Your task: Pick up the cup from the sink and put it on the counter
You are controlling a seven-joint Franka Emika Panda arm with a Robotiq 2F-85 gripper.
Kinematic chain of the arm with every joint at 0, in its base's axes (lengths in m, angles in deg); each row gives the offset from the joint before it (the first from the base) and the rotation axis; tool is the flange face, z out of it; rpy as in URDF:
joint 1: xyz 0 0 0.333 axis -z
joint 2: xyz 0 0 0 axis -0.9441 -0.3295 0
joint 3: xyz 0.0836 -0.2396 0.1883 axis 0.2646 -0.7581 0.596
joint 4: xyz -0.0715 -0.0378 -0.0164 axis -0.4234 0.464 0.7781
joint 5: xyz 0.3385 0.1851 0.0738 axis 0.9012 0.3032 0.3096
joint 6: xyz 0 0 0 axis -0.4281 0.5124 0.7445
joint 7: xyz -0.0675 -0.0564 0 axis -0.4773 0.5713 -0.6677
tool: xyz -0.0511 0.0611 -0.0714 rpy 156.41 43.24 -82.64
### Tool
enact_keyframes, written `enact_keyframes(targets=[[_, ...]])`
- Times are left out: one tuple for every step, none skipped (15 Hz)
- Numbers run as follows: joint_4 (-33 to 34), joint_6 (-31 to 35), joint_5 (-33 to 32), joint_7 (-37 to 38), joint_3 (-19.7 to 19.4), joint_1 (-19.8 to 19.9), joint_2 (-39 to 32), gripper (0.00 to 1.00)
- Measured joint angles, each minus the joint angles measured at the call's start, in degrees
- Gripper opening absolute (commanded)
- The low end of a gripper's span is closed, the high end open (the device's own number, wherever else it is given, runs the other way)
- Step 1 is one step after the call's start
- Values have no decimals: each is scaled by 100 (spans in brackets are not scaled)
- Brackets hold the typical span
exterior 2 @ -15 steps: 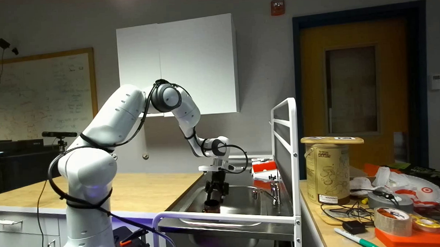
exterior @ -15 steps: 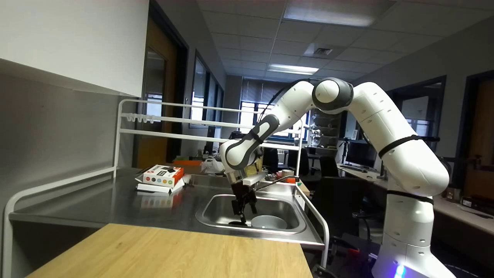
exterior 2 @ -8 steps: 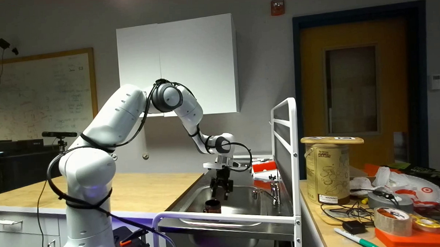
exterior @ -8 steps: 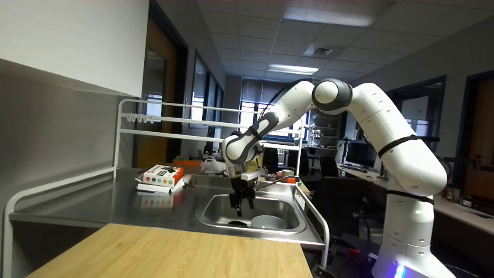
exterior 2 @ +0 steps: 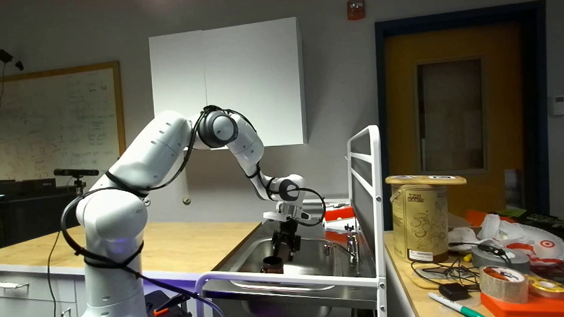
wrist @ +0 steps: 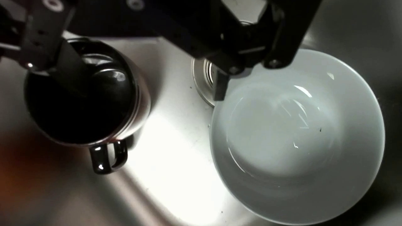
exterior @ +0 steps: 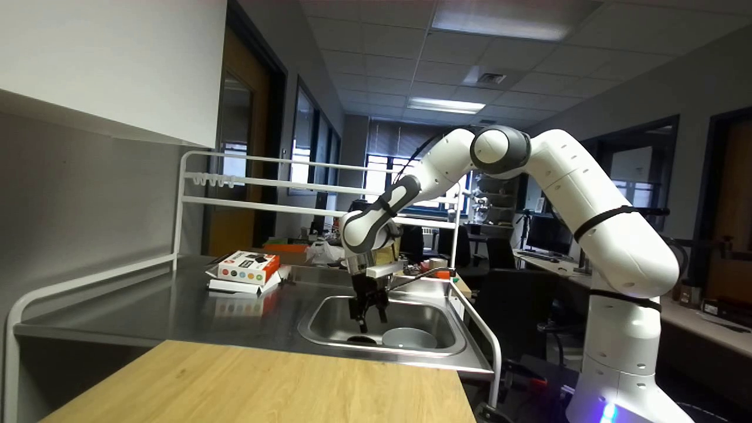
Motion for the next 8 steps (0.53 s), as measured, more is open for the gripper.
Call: enact_keyframes(targets=[[24, 0, 6, 0, 0, 0, -60, 100], [49, 0, 9, 0, 0, 0, -123, 100], [83, -2, 10, 0, 0, 0, -196, 100], [120, -2, 11, 0, 0, 0, -276, 100], [157, -3, 11, 0, 0, 0, -354, 100], [193, -3, 11, 0, 0, 0, -432, 100], [240, -7, 11, 0, 0, -1, -514, 100], [291, -9, 13, 0, 1, -1, -593, 75]])
